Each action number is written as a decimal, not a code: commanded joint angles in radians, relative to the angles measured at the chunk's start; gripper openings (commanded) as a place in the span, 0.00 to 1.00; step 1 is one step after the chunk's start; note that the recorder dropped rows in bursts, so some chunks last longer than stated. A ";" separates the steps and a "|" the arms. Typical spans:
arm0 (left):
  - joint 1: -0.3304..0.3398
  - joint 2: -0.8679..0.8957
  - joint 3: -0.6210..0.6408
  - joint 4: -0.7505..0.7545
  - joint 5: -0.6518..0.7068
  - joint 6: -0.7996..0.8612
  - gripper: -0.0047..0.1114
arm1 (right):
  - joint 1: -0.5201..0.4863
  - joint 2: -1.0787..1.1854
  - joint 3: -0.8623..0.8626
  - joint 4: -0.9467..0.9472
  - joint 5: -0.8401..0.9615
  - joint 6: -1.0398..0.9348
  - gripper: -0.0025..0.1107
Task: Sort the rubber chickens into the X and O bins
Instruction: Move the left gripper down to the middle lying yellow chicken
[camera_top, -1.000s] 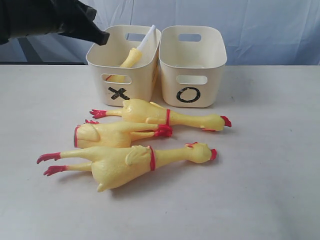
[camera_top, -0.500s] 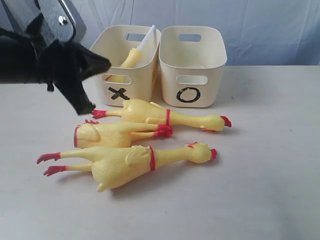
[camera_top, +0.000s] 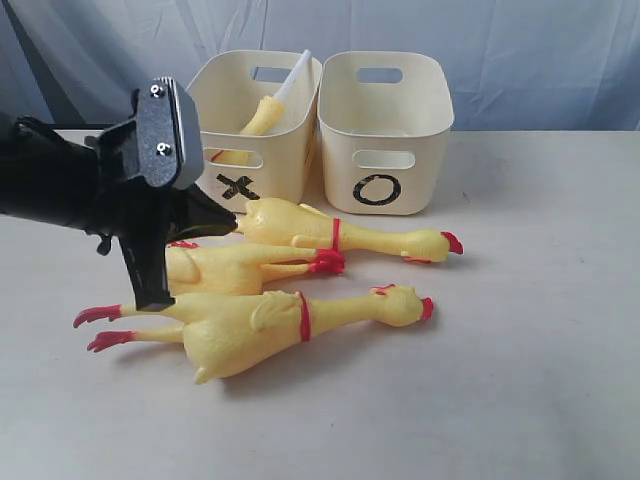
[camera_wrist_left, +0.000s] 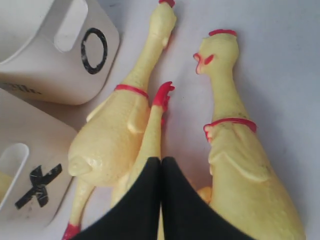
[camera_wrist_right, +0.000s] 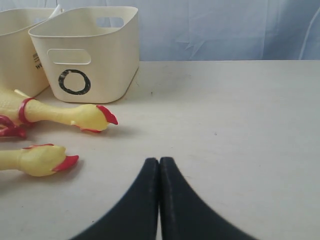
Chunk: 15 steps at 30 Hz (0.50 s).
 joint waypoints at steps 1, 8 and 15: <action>0.000 0.073 0.004 -0.018 -0.008 0.030 0.06 | 0.002 -0.004 0.002 -0.004 -0.007 0.000 0.01; 0.000 0.158 0.004 -0.105 -0.057 0.130 0.31 | 0.002 -0.004 0.002 -0.004 -0.007 0.000 0.01; 0.000 0.224 -0.016 -0.256 -0.087 0.181 0.50 | 0.002 -0.004 0.002 -0.004 -0.007 0.000 0.01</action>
